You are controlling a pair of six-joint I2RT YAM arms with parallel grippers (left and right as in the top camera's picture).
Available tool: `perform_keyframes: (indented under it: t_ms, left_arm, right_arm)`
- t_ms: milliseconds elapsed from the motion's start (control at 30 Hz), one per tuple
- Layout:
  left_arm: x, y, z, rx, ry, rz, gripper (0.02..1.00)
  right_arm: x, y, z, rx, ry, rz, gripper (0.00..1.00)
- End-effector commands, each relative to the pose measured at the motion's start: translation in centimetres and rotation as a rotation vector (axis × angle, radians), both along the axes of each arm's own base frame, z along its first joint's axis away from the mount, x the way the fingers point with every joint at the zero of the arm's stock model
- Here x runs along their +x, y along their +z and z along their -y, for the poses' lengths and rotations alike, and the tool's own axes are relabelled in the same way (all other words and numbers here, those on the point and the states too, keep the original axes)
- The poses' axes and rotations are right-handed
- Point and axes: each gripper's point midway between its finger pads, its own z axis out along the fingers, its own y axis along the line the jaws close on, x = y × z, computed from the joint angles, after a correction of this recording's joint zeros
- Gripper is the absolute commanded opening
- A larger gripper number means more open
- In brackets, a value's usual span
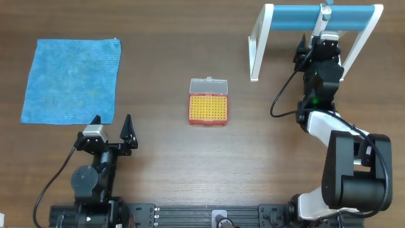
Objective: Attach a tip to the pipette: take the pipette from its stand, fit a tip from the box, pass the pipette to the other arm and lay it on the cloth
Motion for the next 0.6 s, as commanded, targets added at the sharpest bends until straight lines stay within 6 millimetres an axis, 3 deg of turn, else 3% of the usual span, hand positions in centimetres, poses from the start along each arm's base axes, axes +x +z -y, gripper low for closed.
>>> perform_keyframes:
  t_ms: [33,200,433,600]
  left_arm:
    - [0.0,-0.2,0.0,-0.006,0.0,-0.004,0.871]
    - [0.0,-0.2,0.0,-0.006,0.0,-0.004,0.873]
    - [0.0,-0.2,0.0,-0.006,0.0,-0.004,0.871]
    - [0.0,-0.2,0.0,-0.005,0.0,-0.004,0.871]
  right_arm:
    - [0.4,0.0,0.0,0.004,0.01,-0.006,0.08]
    - [0.4,0.5,0.0,0.003,0.01,0.004,0.08]
    - [-0.6,4.4,-0.2,-0.006,0.01,0.081,0.075]
    - [-0.7,4.9,-0.7,-0.007,0.022,0.092,0.075]
